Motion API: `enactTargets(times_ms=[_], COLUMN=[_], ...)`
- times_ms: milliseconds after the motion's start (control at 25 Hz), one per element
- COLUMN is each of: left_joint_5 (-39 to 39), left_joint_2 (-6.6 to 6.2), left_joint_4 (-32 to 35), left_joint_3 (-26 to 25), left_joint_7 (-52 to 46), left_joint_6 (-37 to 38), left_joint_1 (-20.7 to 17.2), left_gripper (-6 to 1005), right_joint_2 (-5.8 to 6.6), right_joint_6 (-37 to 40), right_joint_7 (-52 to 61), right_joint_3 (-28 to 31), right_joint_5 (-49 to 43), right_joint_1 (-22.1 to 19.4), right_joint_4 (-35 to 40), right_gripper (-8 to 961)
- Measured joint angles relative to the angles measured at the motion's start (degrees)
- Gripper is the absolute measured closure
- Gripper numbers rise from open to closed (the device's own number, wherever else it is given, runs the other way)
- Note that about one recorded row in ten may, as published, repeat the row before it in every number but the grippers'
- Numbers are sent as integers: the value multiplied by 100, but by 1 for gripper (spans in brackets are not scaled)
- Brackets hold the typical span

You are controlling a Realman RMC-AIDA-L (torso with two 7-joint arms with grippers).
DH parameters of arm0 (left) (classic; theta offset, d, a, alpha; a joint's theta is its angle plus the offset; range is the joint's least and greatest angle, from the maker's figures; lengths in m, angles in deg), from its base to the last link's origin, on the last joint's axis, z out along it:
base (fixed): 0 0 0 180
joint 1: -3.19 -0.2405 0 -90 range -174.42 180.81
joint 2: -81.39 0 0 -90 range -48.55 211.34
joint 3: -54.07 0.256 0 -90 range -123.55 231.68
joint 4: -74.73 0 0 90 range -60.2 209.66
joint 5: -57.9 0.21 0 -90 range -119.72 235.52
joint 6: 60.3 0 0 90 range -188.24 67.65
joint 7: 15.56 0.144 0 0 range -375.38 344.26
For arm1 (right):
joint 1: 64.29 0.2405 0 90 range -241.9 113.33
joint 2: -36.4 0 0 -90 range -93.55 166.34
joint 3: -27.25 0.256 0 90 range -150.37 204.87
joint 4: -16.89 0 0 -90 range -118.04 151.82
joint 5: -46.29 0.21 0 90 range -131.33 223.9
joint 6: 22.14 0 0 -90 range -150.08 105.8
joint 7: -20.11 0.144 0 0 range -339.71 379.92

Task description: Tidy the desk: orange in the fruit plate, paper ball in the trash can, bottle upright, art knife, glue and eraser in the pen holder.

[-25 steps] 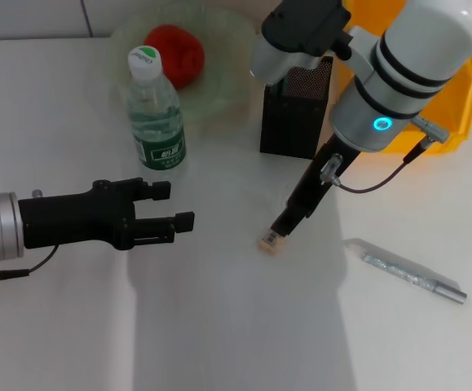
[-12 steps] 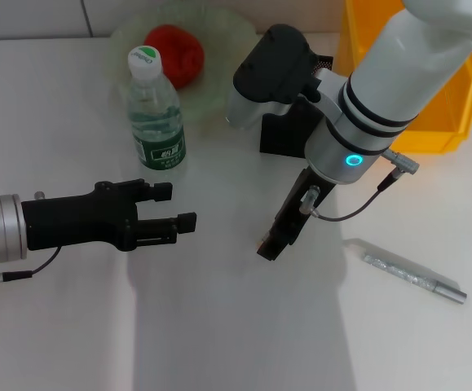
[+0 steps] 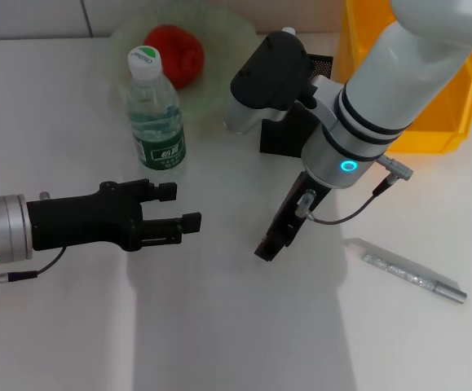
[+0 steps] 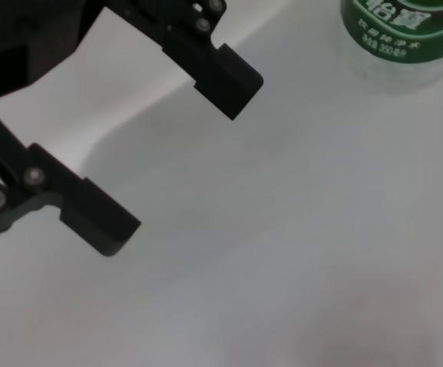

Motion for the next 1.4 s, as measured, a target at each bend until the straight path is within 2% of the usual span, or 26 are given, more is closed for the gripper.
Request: enactTargets(times_ms=[280, 480, 1120, 1280, 1400], left_joint_5=[0, 0, 0, -2, -8], left_joint_2=[4, 10, 10, 9, 9], left_joint_4=[0, 0, 0, 0, 1], left_joint_3=[0, 0, 0, 0, 0], left_joint_7=[4, -1, 4, 5, 5], left_joint_6=[0, 0, 11, 25, 39], left_joint_1=[14, 24, 2, -8, -16], left_gripper=[217, 217, 217, 217, 217], right_joint_2=[0, 0, 0, 25, 55], right_joint_6=[-113, -121, 4, 317, 698], right_joint_7=[93, 111, 159, 173, 180], right_joint_3=[-77, -89, -65, 55, 508], right_joint_5=[27, 29, 29, -12, -196], right_joint_1=[19, 21, -35, -179, -405], right_joint_4=[-42, -49, 128, 539, 1164], right_gripper=[328, 528, 564, 566, 568])
